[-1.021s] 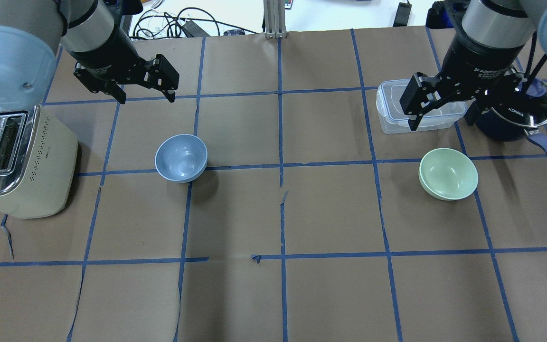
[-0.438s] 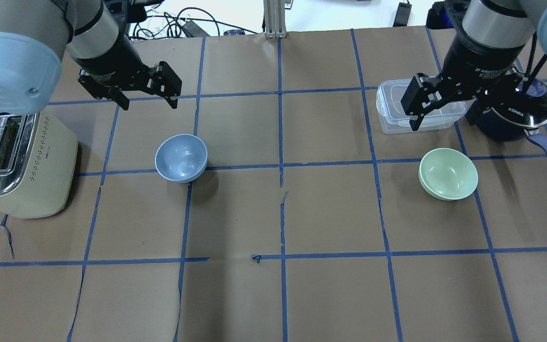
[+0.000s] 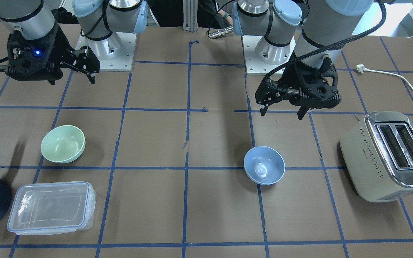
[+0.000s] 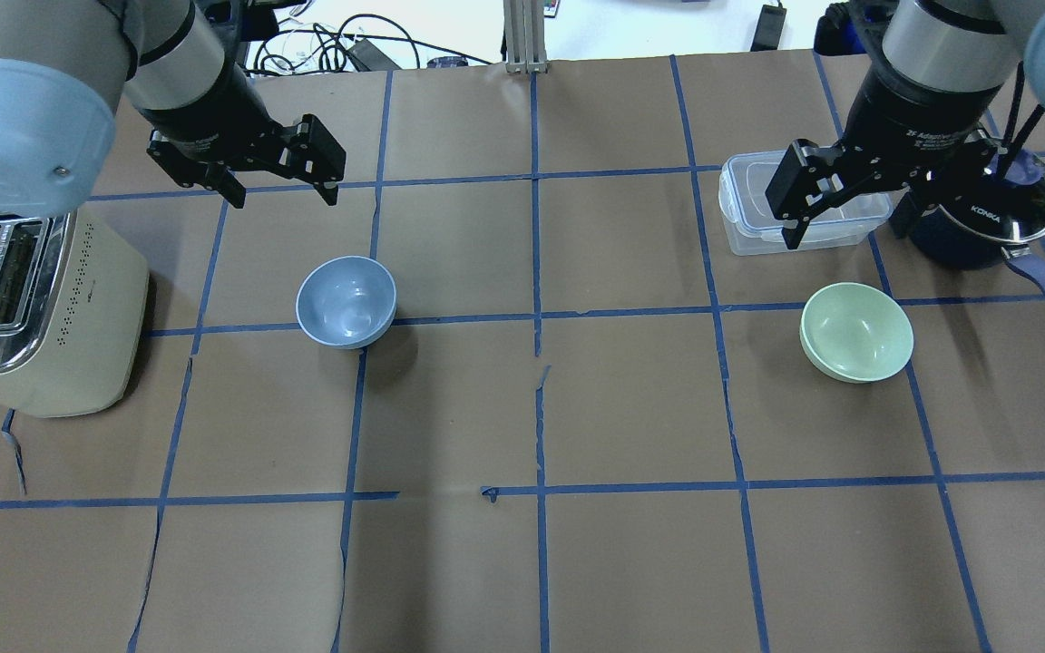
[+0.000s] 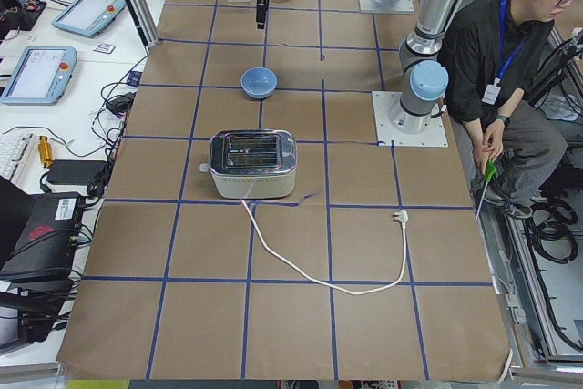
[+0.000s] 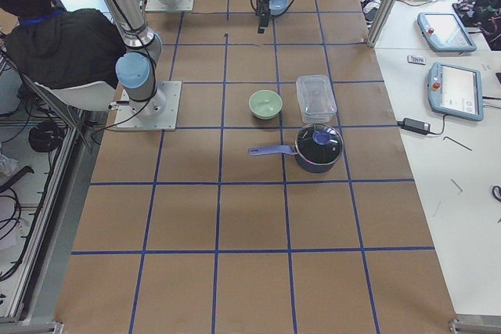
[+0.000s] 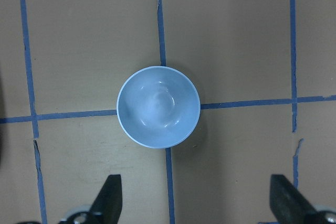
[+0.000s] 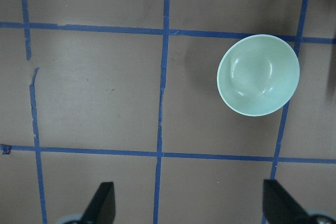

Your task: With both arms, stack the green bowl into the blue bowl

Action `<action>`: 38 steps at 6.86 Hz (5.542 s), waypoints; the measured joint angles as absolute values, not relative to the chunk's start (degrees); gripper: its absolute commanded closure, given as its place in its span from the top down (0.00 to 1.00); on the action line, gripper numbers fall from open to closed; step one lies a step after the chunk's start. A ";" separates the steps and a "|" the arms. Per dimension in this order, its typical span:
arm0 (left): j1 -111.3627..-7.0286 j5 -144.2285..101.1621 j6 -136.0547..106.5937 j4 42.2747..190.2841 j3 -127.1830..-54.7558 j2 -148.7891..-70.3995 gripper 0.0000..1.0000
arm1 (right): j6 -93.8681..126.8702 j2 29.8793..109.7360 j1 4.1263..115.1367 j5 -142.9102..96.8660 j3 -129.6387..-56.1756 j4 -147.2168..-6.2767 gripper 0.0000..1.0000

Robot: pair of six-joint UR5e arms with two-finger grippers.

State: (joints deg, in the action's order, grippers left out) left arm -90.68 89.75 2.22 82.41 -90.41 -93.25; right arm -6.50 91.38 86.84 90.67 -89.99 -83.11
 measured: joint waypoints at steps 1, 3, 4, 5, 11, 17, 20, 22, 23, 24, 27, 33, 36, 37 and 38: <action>-90.39 89.69 2.27 82.39 -90.55 -93.25 1.00 | -6.54 91.35 86.84 90.60 -90.00 -83.99 1.00; -89.96 89.67 2.49 82.33 -90.84 -93.43 1.00 | -6.65 91.30 86.78 90.81 -90.00 -84.78 1.00; -89.74 89.82 2.69 82.42 -91.07 -94.15 1.00 | -6.72 91.28 86.76 90.85 -90.00 -84.91 1.00; -89.11 89.97 2.69 82.14 -92.31 -95.91 1.00 | -6.83 91.34 86.76 90.85 -90.00 -84.94 1.00; -84.33 93.48 8.54 60.46 -101.52 -111.32 0.78 | -6.51 91.23 86.82 90.48 -89.97 -84.99 1.00; -83.41 91.11 7.67 55.96 -106.05 -112.83 0.00 | -6.91 89.41 85.04 90.83 -90.09 -86.20 1.00; -86.07 84.30 3.60 56.12 -105.08 -111.27 0.00 | -6.73 86.06 79.62 90.66 -92.45 -92.25 1.00; -95.63 82.91 -7.53 55.95 -103.11 -110.42 0.00 | -6.57 83.83 77.83 90.23 -100.38 -105.55 1.00; -100.29 82.85 -15.13 55.38 -102.54 -110.93 0.00 | -6.37 83.58 77.64 90.14 -104.23 -110.74 1.00; -103.86 82.84 -21.12 54.03 -102.32 -111.54 0.00 | -6.29 83.05 77.63 90.04 -107.12 -114.66 1.00; -107.76 82.92 -26.38 50.25 -102.48 -113.67 0.00 | -6.20 79.58 77.69 89.98 -111.29 -122.09 1.00; -108.02 85.21 -25.98 47.40 -102.98 -115.64 0.92 | -6.02 74.76 77.65 89.97 -115.19 -123.03 0.18; -107.64 87.34 -25.74 47.47 -102.21 -114.02 1.00 | -5.66 74.51 77.54 90.23 -116.14 -123.12 0.00; -106.51 88.75 -24.03 48.73 -101.65 -112.19 1.00 | -4.93 74.68 77.52 90.28 -116.01 -123.08 0.00; -104.79 90.72 -20.49 52.02 -101.15 -109.40 1.00 | -4.15 74.94 77.53 90.46 -115.53 -122.94 0.00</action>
State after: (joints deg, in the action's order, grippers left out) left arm -104.79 90.72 -20.49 52.02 -101.15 -109.40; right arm -4.15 74.94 77.53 90.46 -115.53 -122.94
